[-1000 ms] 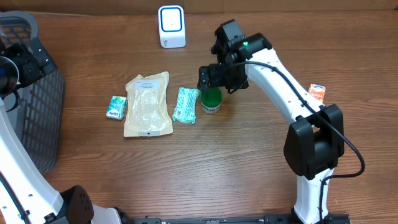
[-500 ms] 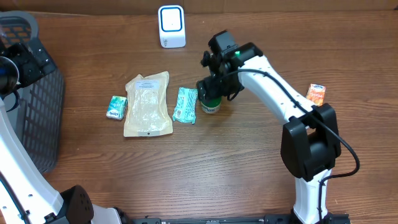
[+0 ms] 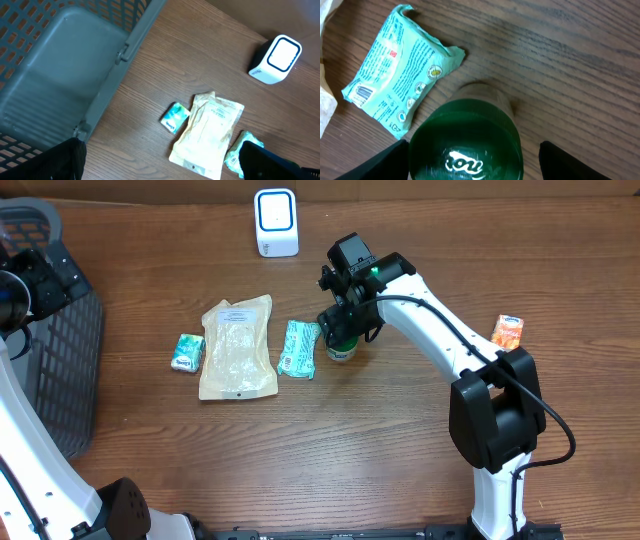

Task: Scan the item barcode
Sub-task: 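Move the right gripper over the green-lidded jar and lower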

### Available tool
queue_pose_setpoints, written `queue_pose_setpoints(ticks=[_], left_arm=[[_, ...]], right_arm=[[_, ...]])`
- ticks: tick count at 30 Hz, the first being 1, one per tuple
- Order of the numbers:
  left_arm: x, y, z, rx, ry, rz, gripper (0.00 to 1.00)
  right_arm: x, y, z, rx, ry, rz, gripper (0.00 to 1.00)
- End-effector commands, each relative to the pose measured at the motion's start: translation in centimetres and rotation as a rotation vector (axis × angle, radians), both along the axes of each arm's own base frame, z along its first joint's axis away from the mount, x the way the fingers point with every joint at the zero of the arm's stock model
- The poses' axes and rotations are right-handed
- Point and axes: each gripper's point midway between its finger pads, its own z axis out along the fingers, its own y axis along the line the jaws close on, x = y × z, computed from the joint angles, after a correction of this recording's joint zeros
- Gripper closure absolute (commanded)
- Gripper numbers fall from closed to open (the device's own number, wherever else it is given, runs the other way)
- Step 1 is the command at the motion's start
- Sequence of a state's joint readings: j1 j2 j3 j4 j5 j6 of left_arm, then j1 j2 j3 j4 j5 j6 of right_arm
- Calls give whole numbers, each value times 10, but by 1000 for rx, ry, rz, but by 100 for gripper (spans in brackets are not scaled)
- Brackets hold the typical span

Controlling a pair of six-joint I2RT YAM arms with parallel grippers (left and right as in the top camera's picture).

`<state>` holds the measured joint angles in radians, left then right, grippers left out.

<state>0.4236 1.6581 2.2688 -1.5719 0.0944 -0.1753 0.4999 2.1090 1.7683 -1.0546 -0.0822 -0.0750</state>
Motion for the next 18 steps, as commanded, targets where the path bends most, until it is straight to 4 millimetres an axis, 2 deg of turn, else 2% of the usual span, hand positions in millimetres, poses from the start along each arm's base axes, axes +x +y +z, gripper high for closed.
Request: queue_pose_setpoints(ticks=[1, 7, 9, 12, 18], left_arm=[[1, -1, 1, 8, -2, -22, 1], [1, -1, 1, 8, -2, -22, 0], [1, -1, 1, 8, -2, -22, 0], [1, -1, 1, 8, -2, -22, 0], [1, -1, 1, 8, -2, -22, 0]], right_arm=[[-8, 5, -14, -6, 26, 21, 21], [-6, -4, -19, -44, 21, -71, 27], [-3, -7, -19, -55, 12, -114, 33], [0, -15, -19, -77, 9, -245, 40], [-2, -26, -9, -74, 48, -609, 41]])
